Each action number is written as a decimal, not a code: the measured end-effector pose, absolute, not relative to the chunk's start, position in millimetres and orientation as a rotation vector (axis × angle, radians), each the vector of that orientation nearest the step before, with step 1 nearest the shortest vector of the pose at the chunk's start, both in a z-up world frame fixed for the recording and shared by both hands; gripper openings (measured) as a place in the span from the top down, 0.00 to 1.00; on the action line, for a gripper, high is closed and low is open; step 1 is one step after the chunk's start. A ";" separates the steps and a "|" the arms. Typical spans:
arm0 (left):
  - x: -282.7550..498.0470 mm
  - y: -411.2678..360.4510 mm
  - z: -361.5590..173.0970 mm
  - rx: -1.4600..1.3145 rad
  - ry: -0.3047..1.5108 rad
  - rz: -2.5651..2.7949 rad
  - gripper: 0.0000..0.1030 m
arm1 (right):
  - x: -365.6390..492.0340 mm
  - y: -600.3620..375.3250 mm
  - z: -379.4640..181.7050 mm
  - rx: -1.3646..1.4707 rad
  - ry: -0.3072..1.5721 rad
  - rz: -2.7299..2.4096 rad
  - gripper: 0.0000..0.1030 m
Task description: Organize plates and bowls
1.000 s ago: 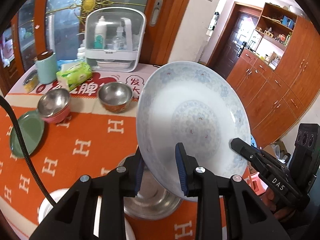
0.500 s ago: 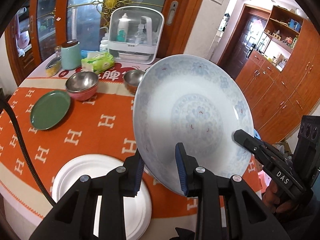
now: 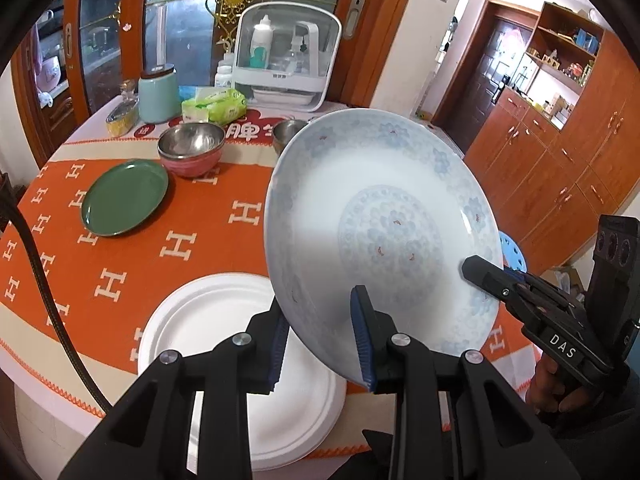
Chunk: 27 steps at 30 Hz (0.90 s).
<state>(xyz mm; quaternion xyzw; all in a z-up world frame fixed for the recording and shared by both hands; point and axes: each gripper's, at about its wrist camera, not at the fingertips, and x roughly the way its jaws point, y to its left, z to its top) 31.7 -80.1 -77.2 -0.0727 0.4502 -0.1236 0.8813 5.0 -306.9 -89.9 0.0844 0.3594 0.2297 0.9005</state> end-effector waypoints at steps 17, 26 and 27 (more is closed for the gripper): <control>31.7 -31.5 -123.8 -0.056 1.133 -0.360 0.73 | -23.8 -247.9 -136.8 0.230 0.893 0.364 0.82; 29.5 -6.0 -158.3 -0.058 1.226 -0.373 0.73 | -31.7 -220.2 -170.0 0.255 0.994 0.320 0.82; 29.7 -3.5 -161.9 -0.058 1.234 -0.372 0.73 | -31.7 -217.1 -173.4 0.254 1.005 0.316 0.82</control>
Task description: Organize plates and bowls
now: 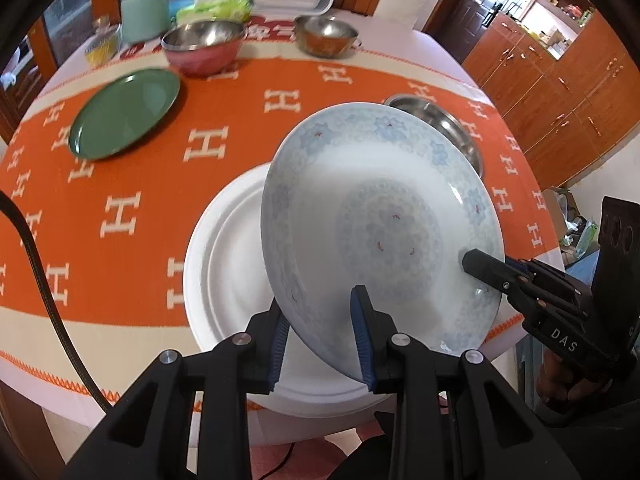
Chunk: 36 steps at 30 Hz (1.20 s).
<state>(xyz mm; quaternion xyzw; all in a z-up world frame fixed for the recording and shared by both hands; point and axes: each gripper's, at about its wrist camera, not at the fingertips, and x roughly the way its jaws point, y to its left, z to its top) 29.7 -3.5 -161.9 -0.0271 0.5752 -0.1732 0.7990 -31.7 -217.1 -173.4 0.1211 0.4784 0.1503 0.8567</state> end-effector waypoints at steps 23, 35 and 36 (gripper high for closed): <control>51.0 14.3 -222.0 -0.021 1.372 -0.350 0.73 | -22.6 -185.5 -217.3 0.220 1.200 0.280 0.79; 59.1 14.3 -233.6 -0.026 1.430 -0.280 0.67 | -13.8 -170.6 -217.7 0.023 1.262 0.404 0.72; 59.4 13.5 -233.6 -0.028 1.432 -0.272 0.67 | -12.3 -171.0 -217.3 0.011 1.271 0.420 0.71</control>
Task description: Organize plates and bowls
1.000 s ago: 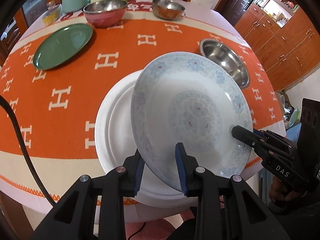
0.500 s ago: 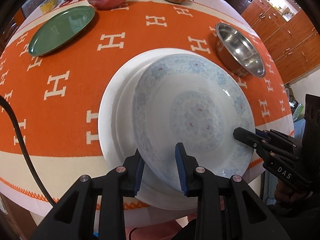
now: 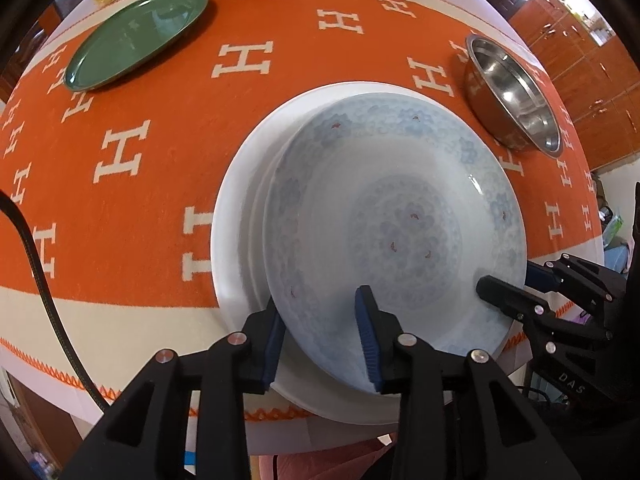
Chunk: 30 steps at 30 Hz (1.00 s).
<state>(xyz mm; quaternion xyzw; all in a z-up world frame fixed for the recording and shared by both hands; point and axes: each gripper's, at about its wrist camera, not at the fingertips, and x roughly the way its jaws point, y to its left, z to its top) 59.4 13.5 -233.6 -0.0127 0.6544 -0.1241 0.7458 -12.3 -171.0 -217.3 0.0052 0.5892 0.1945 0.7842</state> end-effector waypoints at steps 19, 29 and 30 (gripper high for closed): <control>49.0 -4.0 -194.9 0.001 1.356 -0.086 0.41 | 13.1 -158.6 -183.1 -0.288 1.178 0.619 0.46; 41.8 -5.3 -152.5 -0.063 1.195 0.077 0.34 | 21.8 -188.3 -159.0 -0.360 1.038 0.638 0.44; 43.0 -6.7 -152.2 -0.070 1.183 0.086 0.34 | 21.9 -192.2 -156.5 -0.363 1.018 0.640 0.44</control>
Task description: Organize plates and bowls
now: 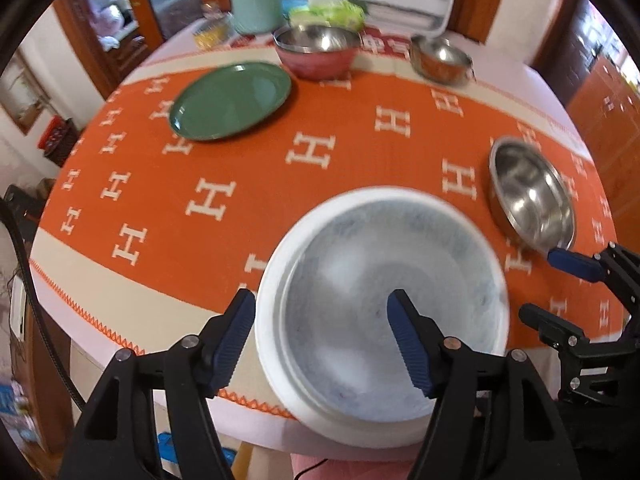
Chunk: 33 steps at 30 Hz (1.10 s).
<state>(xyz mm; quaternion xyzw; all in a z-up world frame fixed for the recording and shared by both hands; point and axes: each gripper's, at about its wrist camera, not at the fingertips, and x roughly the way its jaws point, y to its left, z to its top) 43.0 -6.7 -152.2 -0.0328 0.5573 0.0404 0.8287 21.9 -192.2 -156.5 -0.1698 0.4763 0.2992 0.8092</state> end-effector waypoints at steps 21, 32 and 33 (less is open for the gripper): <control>35.4 0.5 -64.8 -0.167 0.875 0.201 0.27 | 10.4 -228.8 -118.0 -0.281 0.805 0.538 0.44; 39.8 67.7 -24.8 -0.189 0.768 0.176 0.21 | 21.4 -194.0 -84.0 -0.164 0.759 0.406 0.35; 39.7 74.1 -23.1 -0.192 0.762 0.175 0.20 | 22.3 -189.5 -81.3 -0.153 0.758 0.400 0.35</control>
